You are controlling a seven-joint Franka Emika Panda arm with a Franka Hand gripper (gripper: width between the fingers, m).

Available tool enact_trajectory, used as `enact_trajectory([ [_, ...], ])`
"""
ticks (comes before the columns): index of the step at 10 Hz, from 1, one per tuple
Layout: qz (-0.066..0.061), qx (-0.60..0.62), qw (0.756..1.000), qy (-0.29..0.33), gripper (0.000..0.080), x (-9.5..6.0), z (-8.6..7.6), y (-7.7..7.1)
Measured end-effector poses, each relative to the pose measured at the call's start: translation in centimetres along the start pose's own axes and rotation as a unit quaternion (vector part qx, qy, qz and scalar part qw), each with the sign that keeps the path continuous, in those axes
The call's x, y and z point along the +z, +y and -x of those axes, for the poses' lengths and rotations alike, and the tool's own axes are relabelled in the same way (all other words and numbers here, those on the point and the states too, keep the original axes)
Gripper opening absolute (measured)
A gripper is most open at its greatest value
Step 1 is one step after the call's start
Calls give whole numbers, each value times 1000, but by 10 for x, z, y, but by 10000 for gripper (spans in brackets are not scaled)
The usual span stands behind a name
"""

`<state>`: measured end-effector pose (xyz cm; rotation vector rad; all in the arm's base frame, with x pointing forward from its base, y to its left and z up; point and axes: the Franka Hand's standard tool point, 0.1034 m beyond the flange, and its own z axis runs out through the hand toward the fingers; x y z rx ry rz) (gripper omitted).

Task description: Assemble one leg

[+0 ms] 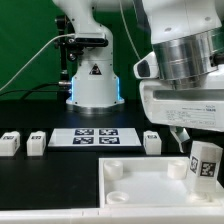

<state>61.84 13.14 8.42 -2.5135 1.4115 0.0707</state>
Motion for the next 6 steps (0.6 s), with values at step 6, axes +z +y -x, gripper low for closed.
enact_trajectory([
  [6, 57, -422, 905, 3, 649, 0, -5, 4],
])
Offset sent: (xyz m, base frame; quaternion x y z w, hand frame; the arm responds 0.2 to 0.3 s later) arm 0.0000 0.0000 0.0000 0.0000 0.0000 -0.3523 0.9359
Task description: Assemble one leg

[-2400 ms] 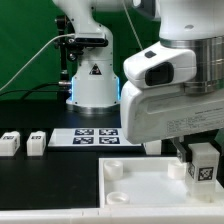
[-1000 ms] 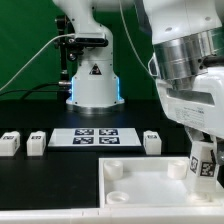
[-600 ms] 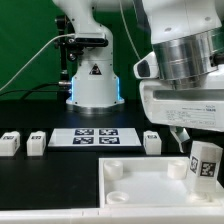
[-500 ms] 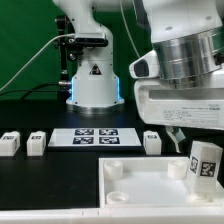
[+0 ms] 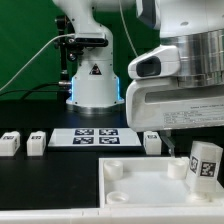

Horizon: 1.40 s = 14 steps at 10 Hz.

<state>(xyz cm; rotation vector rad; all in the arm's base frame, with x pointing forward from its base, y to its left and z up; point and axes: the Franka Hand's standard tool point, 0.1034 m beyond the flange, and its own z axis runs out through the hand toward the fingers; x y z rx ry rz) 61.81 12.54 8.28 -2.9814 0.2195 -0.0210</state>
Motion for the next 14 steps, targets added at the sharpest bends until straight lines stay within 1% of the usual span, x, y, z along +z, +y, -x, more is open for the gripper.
enact_trajectory([
  [1, 5, -50, 999, 0, 649, 1, 0, 2],
  [2, 2, -19, 1000, 0, 649, 1, 0, 0],
  [3, 2, -9, 1000, 0, 553, 1, 0, 0],
  [4, 2, -2, 1000, 0, 553, 1, 0, 0],
  [5, 0, 45, 999, -1, 379, 2, 0, 0],
  [6, 0, 110, 994, -1, 308, 2, 0, 0],
  [9, -5, 259, 966, -4, 299, 2, 1, -1],
  [10, -9, 308, 951, -7, 299, 3, 2, -3],
  [11, -23, 376, 926, -15, 296, 3, 1, -3],
  [12, -43, 448, 893, -26, 296, 2, -4, 2],
  [13, -51, 505, 861, -32, 294, 3, -7, 3],
  [14, -63, 562, 824, -38, 294, 4, -9, 4],
])
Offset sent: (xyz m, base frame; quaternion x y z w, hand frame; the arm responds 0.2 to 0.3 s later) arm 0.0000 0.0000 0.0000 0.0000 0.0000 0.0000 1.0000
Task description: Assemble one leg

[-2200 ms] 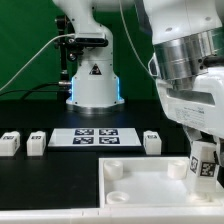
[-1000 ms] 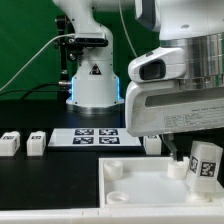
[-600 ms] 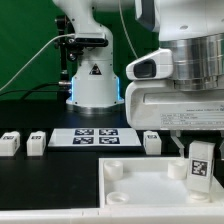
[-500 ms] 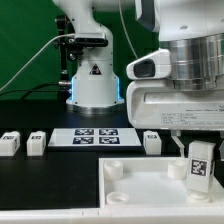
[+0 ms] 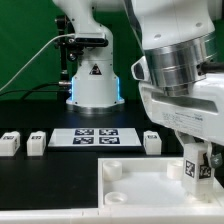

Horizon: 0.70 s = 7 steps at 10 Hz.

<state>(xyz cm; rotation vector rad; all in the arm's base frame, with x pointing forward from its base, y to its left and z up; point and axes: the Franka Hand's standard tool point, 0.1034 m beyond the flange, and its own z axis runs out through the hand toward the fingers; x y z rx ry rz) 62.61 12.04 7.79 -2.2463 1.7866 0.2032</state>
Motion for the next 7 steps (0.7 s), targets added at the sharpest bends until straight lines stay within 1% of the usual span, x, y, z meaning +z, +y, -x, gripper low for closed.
enact_trajectory([
  [1, -10, 64, 998, -5, 294, 0, -1, -1],
  [2, -15, 109, 994, -3, 294, 1, 0, -3],
  [3, -18, 132, 991, -1, 294, 2, 2, -3],
  [5, -17, 121, 993, -1, 294, 2, 3, -3],
  [6, -17, 104, 994, -1, 382, 2, 3, -3],
  [7, -14, 99, 995, -1, 382, 3, 4, -2],
])
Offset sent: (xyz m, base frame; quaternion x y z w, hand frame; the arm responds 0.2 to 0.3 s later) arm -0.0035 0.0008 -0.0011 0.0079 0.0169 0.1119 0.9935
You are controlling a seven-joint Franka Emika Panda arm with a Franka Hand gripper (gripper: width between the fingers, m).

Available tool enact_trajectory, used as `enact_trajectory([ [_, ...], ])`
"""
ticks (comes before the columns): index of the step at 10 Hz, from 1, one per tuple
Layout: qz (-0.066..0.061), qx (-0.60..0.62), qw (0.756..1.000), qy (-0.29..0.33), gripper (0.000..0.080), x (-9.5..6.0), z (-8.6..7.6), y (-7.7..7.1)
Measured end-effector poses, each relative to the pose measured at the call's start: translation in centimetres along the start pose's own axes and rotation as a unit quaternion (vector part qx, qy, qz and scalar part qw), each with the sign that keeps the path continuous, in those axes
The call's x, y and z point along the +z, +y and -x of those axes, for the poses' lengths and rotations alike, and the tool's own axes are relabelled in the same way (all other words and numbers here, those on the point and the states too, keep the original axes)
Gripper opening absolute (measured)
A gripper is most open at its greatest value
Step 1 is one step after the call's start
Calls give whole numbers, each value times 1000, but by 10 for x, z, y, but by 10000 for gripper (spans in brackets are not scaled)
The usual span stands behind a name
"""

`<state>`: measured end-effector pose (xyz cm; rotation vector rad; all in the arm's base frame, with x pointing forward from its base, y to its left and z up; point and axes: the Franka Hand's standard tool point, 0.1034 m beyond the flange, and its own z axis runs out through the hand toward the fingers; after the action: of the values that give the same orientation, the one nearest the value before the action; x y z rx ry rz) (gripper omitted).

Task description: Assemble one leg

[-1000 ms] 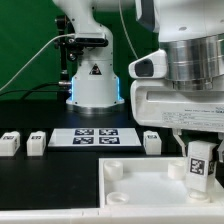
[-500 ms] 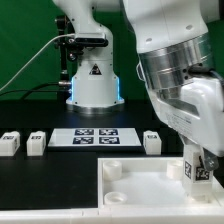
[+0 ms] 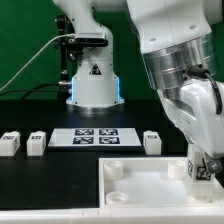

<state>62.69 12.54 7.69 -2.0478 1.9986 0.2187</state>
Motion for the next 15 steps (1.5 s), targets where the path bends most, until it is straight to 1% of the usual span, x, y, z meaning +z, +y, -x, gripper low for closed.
enact_trajectory([
  [1, 17, -47, 999, -2, 556, 1, 0, 5],
  [2, 22, -123, 992, -1, 630, -1, -5, 4],
  [3, 33, -218, 975, 7, 645, -3, -8, 5],
  [4, 46, -311, 949, 17, 645, -5, -7, 3],
  [5, 57, -356, 932, 26, 645, -6, -3, 3],
  [6, 60, -412, 909, 24, 648, -5, -1, 4],
  [7, 61, -445, 893, 22, 648, -5, -3, 4],
  [8, 67, -500, 863, 23, 648, -5, -4, 4],
  [9, 83, -570, 817, 35, 648, -4, -2, 5],
  [10, 90, -619, 779, 41, 648, -6, -2, 3],
  [11, 87, -643, 760, 42, 648, -8, -5, -1],
  [12, 80, -647, 756, 48, 628, -8, -7, -4],
  [13, 80, -648, 756, 47, 499, -8, -6, -3],
  [14, 78, -629, 772, 48, 499, -8, -5, -3],
  [15, 76, -595, 799, 51, 299, -8, -5, -3],
])
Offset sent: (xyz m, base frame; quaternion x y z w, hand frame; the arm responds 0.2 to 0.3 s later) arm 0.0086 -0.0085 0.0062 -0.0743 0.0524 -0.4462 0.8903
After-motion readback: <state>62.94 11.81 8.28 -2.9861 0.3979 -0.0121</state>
